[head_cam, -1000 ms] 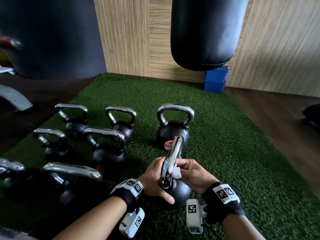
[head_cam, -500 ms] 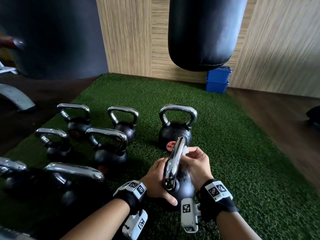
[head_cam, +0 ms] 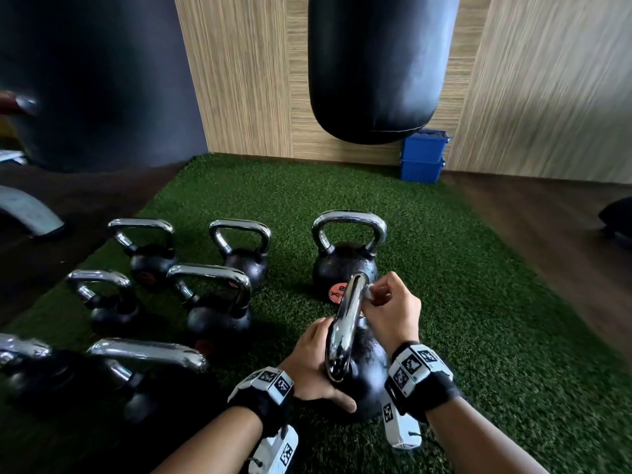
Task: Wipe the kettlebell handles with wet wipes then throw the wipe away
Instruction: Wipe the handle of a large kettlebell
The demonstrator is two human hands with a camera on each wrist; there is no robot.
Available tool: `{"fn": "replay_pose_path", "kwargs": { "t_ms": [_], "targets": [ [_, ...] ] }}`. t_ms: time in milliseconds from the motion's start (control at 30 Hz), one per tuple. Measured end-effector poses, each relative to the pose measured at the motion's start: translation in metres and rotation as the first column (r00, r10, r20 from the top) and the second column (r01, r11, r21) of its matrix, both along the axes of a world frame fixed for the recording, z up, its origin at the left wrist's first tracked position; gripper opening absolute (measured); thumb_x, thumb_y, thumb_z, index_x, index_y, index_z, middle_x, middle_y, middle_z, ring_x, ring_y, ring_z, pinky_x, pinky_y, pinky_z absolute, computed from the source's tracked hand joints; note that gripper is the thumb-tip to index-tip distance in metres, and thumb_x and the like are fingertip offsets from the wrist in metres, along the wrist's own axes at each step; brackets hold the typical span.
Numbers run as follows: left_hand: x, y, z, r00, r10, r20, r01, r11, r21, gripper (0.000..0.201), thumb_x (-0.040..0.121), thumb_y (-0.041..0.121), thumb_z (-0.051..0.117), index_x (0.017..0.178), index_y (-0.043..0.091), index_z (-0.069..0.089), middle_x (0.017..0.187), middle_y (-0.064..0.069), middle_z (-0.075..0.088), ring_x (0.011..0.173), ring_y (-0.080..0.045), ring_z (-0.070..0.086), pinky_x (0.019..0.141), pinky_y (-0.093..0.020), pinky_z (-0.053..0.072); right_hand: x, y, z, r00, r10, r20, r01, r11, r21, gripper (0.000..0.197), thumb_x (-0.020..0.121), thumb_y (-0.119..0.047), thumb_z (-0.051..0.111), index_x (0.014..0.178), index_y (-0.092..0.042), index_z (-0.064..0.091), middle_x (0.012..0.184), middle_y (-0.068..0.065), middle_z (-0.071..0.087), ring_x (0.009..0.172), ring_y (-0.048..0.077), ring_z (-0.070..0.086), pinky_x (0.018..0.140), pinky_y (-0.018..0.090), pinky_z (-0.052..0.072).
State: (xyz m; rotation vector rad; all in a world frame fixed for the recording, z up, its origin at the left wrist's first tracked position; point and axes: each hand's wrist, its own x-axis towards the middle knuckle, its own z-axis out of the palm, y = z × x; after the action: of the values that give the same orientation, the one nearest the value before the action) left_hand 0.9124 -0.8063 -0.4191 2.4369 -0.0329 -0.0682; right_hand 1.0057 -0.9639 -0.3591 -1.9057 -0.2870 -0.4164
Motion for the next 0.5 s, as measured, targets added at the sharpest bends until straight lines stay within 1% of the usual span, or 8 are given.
{"fn": "replay_pose_path", "kwargs": {
  "t_ms": [67,133,200,233,300,367,433,500],
  "targets": [
    [0.001,0.001,0.0,1.0,-0.007,-0.027,0.006,1.0,-0.004,0.159,0.036,0.07,0.093,0.157,0.033,-0.003,0.157,0.024,-0.001,0.149,-0.005,0.003,0.125,-0.03,0.007,0.005,0.001,0.001,0.999,-0.03,-0.036,0.03,1.0,-0.007,0.027,0.069,-0.013,0.077,0.066,-0.02,0.052,0.059,-0.011,0.062,0.061,-0.002,0.058,0.052,0.004,0.039],
    [0.002,0.001,0.002,0.999,-0.042,-0.035,0.043,0.998,0.049,0.157,0.037,0.072,0.091,0.16,0.03,0.004,0.162,0.016,0.0,0.153,-0.01,-0.001,0.129,-0.038,0.01,0.01,0.004,0.001,0.992,-0.066,-0.108,0.064,0.998,-0.017,0.025,0.07,-0.014,0.075,0.065,-0.019,0.051,0.058,-0.009,0.06,0.054,-0.002,0.054,0.051,0.007,0.038],
    [0.002,0.001,0.004,0.997,-0.069,-0.027,0.071,0.995,0.073,0.148,0.039,0.071,0.091,0.16,0.026,0.018,0.164,0.011,0.003,0.154,-0.014,-0.003,0.129,-0.042,0.012,0.011,0.007,-0.001,0.981,-0.094,-0.168,0.088,0.995,-0.043,0.02,0.07,-0.016,0.073,0.068,-0.016,0.052,0.06,-0.005,0.06,0.054,0.003,0.051,0.056,0.02,0.043],
    [0.002,0.001,0.004,0.997,-0.074,-0.021,0.075,0.995,0.069,0.141,0.04,0.07,0.091,0.157,0.023,0.027,0.164,0.01,0.005,0.154,-0.015,-0.001,0.129,-0.043,0.013,0.012,0.009,-0.002,0.975,-0.106,-0.194,0.097,0.994,-0.054,0.019,0.07,-0.017,0.072,0.069,-0.014,0.053,0.061,-0.005,0.06,0.056,0.008,0.051,0.057,0.024,0.044],
    [0.002,0.001,0.007,0.996,-0.091,-0.019,0.092,0.992,0.088,0.129,0.042,0.07,0.089,0.149,0.016,0.043,0.164,0.008,0.008,0.153,-0.016,0.002,0.128,-0.044,0.015,0.014,0.011,-0.002,0.957,-0.124,-0.261,0.109,0.992,-0.07,0.016,0.07,-0.019,0.071,0.071,-0.013,0.056,0.062,-0.005,0.06,0.057,0.012,0.052,0.056,0.025,0.045],
    [0.002,0.003,0.009,0.991,-0.136,-0.009,0.136,0.981,0.138,0.119,0.046,0.071,0.087,0.143,0.013,0.051,0.164,0.008,0.009,0.153,-0.017,0.002,0.128,-0.045,0.014,0.016,0.013,-0.001,0.933,-0.126,-0.337,0.092,0.989,-0.118,0.014,0.072,-0.021,0.068,0.071,-0.013,0.056,0.065,-0.004,0.06,0.058,0.012,0.052,0.053,0.022,0.044],
    [0.001,0.002,0.011,0.987,-0.155,-0.032,0.159,0.969,0.188,0.114,0.05,0.071,0.086,0.143,0.016,0.052,0.165,0.008,0.006,0.154,-0.019,-0.001,0.128,-0.045,0.014,0.015,0.014,-0.003,0.914,-0.126,-0.385,0.046,0.977,-0.21,0.016,0.077,-0.021,0.064,0.07,-0.015,0.051,0.067,-0.002,0.059,0.059,0.013,0.05,0.052,0.023,0.04],
    [0.001,0.001,0.017,0.982,-0.168,-0.088,0.186,0.946,0.267,0.116,0.055,0.071,0.086,0.15,0.019,0.043,0.167,0.005,0.002,0.155,-0.023,-0.005,0.128,-0.046,0.014,0.012,0.016,-0.006,0.904,-0.134,-0.406,0.02,0.962,-0.271,0.016,0.081,-0.022,0.062,0.072,-0.014,0.052,0.07,0.002,0.06,0.064,0.019,0.052,0.058,0.027,0.042]
  ]
}}
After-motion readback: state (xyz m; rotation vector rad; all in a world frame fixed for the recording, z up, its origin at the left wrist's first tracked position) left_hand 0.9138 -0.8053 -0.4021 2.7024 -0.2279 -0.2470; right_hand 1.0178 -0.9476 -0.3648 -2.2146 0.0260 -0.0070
